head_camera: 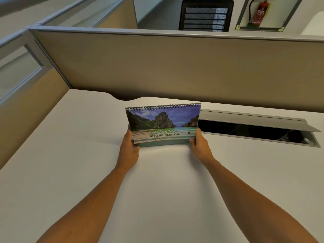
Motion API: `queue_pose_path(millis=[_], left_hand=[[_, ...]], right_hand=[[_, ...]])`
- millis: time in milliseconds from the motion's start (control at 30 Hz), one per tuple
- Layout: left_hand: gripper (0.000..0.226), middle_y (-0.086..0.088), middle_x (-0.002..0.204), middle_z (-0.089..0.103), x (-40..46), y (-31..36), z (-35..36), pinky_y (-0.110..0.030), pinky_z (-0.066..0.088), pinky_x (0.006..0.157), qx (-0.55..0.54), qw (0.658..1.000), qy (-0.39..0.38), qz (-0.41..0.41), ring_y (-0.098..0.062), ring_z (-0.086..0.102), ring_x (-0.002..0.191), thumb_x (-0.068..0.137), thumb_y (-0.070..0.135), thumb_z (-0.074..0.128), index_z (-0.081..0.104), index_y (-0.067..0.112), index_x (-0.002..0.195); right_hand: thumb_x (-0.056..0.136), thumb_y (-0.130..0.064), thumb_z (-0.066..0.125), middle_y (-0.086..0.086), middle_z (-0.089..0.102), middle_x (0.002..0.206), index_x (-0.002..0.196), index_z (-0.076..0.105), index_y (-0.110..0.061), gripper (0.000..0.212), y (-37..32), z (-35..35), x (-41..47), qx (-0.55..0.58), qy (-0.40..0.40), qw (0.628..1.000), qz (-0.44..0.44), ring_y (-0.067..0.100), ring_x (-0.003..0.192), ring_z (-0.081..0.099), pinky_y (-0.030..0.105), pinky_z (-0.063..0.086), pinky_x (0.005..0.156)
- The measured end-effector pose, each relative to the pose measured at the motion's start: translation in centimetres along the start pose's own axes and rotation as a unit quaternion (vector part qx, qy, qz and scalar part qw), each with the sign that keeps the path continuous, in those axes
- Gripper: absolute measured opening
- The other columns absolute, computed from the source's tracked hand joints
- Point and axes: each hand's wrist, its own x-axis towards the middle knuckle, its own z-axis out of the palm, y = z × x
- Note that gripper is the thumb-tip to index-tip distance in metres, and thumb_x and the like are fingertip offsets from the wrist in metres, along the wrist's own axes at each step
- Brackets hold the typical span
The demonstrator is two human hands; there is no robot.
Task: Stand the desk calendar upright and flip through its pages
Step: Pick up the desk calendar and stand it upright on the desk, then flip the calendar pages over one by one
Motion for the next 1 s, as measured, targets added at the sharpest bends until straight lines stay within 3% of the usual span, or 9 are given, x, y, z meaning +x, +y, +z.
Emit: queue_pose_path(millis=[67, 133, 233, 367, 467, 633, 733, 867, 1000], left_hand=[[0.094, -0.008, 0.135, 0.046, -0.4, -0.5, 0.4, -0.034, 0.044, 0.102, -0.005, 1.000, 0.021, -0.004, -0.019, 0.050, 0.123, 0.083, -0.011, 0.057, 0.020, 0.057, 0.136], [0.076, -0.011, 0.133, 0.049, -0.7, -1.0, 0.9, -0.038, 0.045, 0.102, -0.012, 0.999, 0.036, -0.012, -0.022, 0.052, 0.121, 0.083, -0.009, 0.059, 0.031, 0.032, 0.141], [0.048, -0.014, 0.126, 0.058, -1.1, -1.1, 1.4, -0.036, 0.047, 0.098, -0.003, 0.998, 0.055, -0.036, -0.027, 0.058, 0.115, 0.084, -0.002, 0.062, 0.045, 0.009, 0.128], [0.033, -0.015, 0.120, 0.063, -1.6, -1.0, 0.6, -0.030, 0.047, 0.087, 0.041, 0.995, 0.068, -0.058, -0.030, 0.062, 0.106, 0.086, 0.007, 0.065, 0.050, 0.006, 0.116], [0.031, -0.016, 0.121, 0.062, -2.2, -1.3, -0.2, -0.029, 0.046, 0.086, 0.068, 0.994, 0.065, -0.054, -0.031, 0.060, 0.108, 0.087, 0.009, 0.064, 0.050, 0.004, 0.114], [0.026, -0.014, 0.120, 0.064, -2.0, -1.5, -0.2, -0.030, 0.046, 0.084, 0.087, 0.993, 0.065, -0.055, -0.030, 0.061, 0.106, 0.089, 0.014, 0.062, 0.050, 0.008, 0.111], [0.026, -0.012, 0.121, 0.064, -1.9, -1.6, 0.1, -0.034, 0.048, 0.085, 0.106, 0.991, 0.062, -0.057, -0.030, 0.061, 0.107, 0.090, 0.020, 0.060, 0.051, 0.012, 0.113], [0.029, -0.010, 0.124, 0.063, -1.8, -1.6, 0.2, -0.040, 0.049, 0.089, 0.122, 0.988, 0.064, -0.063, -0.031, 0.060, 0.110, 0.091, 0.023, 0.058, 0.052, 0.013, 0.118], [0.026, -0.012, 0.122, 0.063, -1.8, -1.5, 0.3, -0.039, 0.049, 0.085, 0.138, 0.986, 0.067, -0.067, -0.034, 0.060, 0.106, 0.092, 0.025, 0.057, 0.051, 0.011, 0.113]], right_hand=[[0.099, -0.008, 0.044, 0.011, 0.054, 0.139, 0.139, 0.039, -0.013, 0.041, 0.1, 0.0, 0.0, -0.001, 0.000, 1.000, -0.002, 0.030, 0.125, 0.051, 0.037, 0.041, 0.104], [0.099, -0.009, 0.045, 0.010, 0.056, 0.136, 0.138, 0.042, -0.013, 0.039, 0.1, -0.1, -0.1, -0.004, 0.000, 1.000, 0.000, 0.028, 0.123, 0.053, 0.030, 0.040, 0.098], [0.100, -0.013, 0.046, 0.009, 0.056, 0.136, 0.137, 0.042, -0.013, 0.038, 0.2, -0.1, -0.4, -0.016, -0.017, 1.000, 0.003, 0.028, 0.122, 0.053, 0.027, 0.039, 0.095], [0.099, -0.013, 0.044, 0.010, 0.053, 0.136, 0.138, 0.038, -0.015, 0.039, -0.6, 0.0, -0.4, -0.073, -0.061, 0.995, -0.019, 0.032, 0.123, 0.050, 0.044, 0.041, 0.106], [0.099, -0.010, 0.042, 0.011, 0.050, 0.139, 0.141, 0.034, -0.013, 0.042, -1.6, 0.2, -0.3, -0.089, -0.080, 0.993, -0.016, 0.032, 0.127, 0.042, 0.051, 0.030, 0.112], [0.093, -0.005, 0.058, 0.004, 0.056, 0.136, 0.138, 0.042, -0.016, 0.049, -2.1, 0.6, -0.9, 0.054, 0.016, 0.998, 0.003, 0.020, 0.125, 0.052, 0.031, 0.044, 0.100], [0.088, -0.012, 0.067, 0.001, 0.059, 0.127, 0.132, 0.047, -0.017, 0.048, -1.9, 0.6, -1.6, 0.095, 0.096, 0.991, 0.018, 0.017, 0.113, 0.058, 0.030, 0.051, 0.092], [0.087, -0.011, 0.069, -0.003, 0.062, 0.109, 0.127, 0.051, -0.017, 0.044, -1.6, 0.2, -2.8, 0.152, 0.137, 0.979, 0.024, 0.015, 0.096, 0.062, 0.012, 0.050, 0.072], [0.087, -0.008, 0.068, 0.003, 0.067, 0.102, 0.114, 0.059, -0.018, 0.030, -1.7, -0.1, -3.5, 0.255, 0.102, 0.960, 0.057, 0.021, 0.095, 0.065, 0.031, 0.057, 0.082]])
